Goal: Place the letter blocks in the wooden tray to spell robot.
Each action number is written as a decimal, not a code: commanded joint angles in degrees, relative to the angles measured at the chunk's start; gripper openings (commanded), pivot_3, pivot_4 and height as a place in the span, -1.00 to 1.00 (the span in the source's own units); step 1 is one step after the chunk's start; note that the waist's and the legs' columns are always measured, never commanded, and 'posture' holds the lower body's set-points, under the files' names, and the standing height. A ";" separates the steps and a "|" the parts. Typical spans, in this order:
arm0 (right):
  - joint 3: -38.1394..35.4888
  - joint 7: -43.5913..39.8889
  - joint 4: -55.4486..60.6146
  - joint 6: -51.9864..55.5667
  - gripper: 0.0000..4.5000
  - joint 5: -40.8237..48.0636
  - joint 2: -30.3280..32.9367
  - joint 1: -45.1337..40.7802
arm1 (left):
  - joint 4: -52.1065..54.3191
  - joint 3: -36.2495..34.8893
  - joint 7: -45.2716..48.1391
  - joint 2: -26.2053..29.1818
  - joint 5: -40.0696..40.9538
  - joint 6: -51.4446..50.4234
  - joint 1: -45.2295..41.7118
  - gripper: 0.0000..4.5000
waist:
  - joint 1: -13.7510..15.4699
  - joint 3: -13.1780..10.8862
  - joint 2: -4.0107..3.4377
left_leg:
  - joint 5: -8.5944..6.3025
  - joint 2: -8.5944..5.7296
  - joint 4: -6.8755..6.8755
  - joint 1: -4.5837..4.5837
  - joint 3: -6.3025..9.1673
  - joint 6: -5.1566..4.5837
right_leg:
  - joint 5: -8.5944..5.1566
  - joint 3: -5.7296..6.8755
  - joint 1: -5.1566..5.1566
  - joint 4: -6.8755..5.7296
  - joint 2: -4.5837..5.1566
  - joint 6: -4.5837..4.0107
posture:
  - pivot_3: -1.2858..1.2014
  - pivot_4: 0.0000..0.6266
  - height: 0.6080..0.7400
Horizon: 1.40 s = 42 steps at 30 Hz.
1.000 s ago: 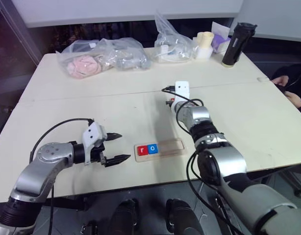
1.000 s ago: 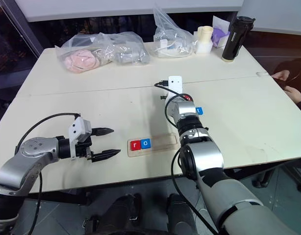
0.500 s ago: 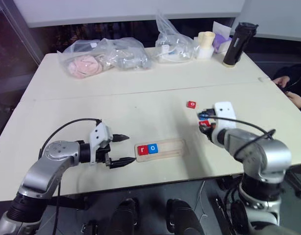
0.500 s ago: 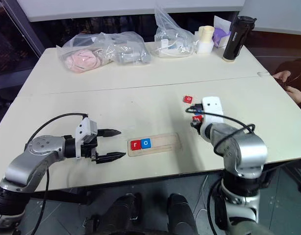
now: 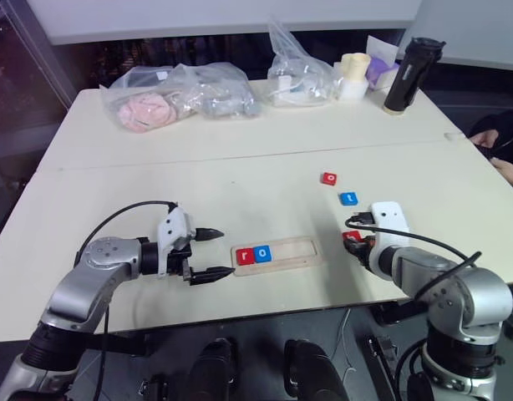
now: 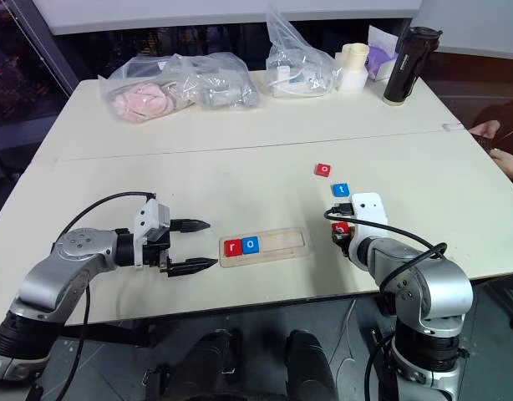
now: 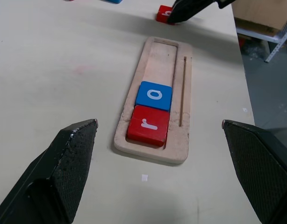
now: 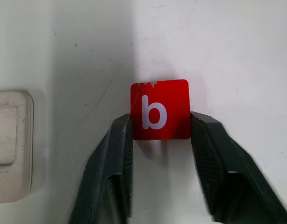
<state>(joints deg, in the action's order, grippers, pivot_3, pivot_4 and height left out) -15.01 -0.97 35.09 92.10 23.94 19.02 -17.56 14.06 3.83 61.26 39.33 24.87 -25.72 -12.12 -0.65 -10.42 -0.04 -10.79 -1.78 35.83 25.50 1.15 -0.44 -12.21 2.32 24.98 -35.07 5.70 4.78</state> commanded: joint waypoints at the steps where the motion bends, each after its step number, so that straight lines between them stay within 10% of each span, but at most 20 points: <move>1: 0.64 -1.04 1.41 0.40 0.62 1.32 3.42 -0.41 | 1.53 -0.16 0.20 0.37 0.14 0.70 -0.01 1.00 | -0.01 0.00 0.00 | 0.00 0.00 0.00 0.00 0.00 0.00 | 0.00 0.00 0.00 0.00 0.00 0.00 | 0.03 -0.52 0.77; 3: 2.75 -4.44 1.36 0.40 0.97 2.64 8.25 -1.56 | 1.82 -0.44 0.10 0.58 0.18 0.54 0.16 1.00 | 0.02 -0.02 -0.02 | 0.00 0.00 0.00 0.03 -0.01 0.00 | 0.00 0.00 0.02 0.02 0.02 0.00 | 0.03 -0.52 0.77; 8: 11.56 -27.29 -0.90 -12.50 0.97 8.45 30.67 -3.44 | 1.25 -0.88 0.26 1.03 -0.08 1.10 -0.11 1.00 | 0.00 -0.18 -0.05 | -0.05 0.00 0.05 0.10 -0.18 -0.07 | -0.06 0.13 0.08 0.07 0.20 0.10 | 0.03 -0.52 0.77; 13: 19.38 -50.86 -13.16 -50.19 0.97 -2.39 44.82 -0.32 | 1.01 -0.95 -0.18 0.74 -0.34 1.43 -0.37 1.00 | -0.01 -0.26 0.08 | -0.08 0.02 0.00 0.09 -0.32 -0.13 | -0.15 0.20 0.09 0.19 0.18 0.25 | 0.03 -0.52 0.77; 20: 25.06 -63.57 -35.17 -75.17 0.97 -11.54 42.45 -5.40 | 1.60 -1.24 -0.66 0.72 -0.30 1.53 0.05 1.00 | 0.03 -0.38 0.28 | -0.12 0.07 0.14 0.06 -0.61 -0.22 | 0.00 0.15 0.08 0.20 0.25 0.04 | 0.03 -0.52 0.77; 31: 27.55 -68.94 -50.72 -82.10 0.97 -17.49 35.14 -11.28 | 4.07 -2.59 -1.51 1.93 0.53 0.27 2.16 1.00 | 0.35 -0.45 0.40 | -0.13 0.21 0.24 -0.06 -0.70 -0.22 | 0.07 0.14 0.09 -0.02 0.18 -0.04 | 0.03 -0.52 0.77; 39: 26.74 -69.64 -54.27 -83.50 -0.50 -18.93 34.32 -13.09 | 3.98 -2.80 -1.56 2.04 0.54 0.27 1.90 1.00 | 0.31 -0.44 0.42 | -0.19 0.25 0.39 -0.16 -0.74 -0.12 | 0.10 0.14 -0.04 -0.01 0.22 -0.08 | 0.03 -0.52 0.77; 42: 26.13 -69.34 -50.90 -82.98 -0.50 -18.56 33.91 -14.14 | 3.67 -2.69 -1.38 2.01 0.52 0.36 1.60 1.00 | 0.34 -0.44 0.42 | -0.16 0.25 0.38 -0.15 -0.75 -0.16 | 0.11 0.14 -0.03 -0.01 0.22 -0.09 | 0.03 -0.52 0.77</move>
<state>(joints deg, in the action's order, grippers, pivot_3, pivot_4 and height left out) 12.82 -71.00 -17.94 8.61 5.75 53.04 -30.27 16.11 2.54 59.69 40.66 24.46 -25.77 -9.77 -0.31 -10.86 0.38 -10.94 -1.53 36.19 25.35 0.39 -0.62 -12.10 2.45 24.97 -35.09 5.92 4.69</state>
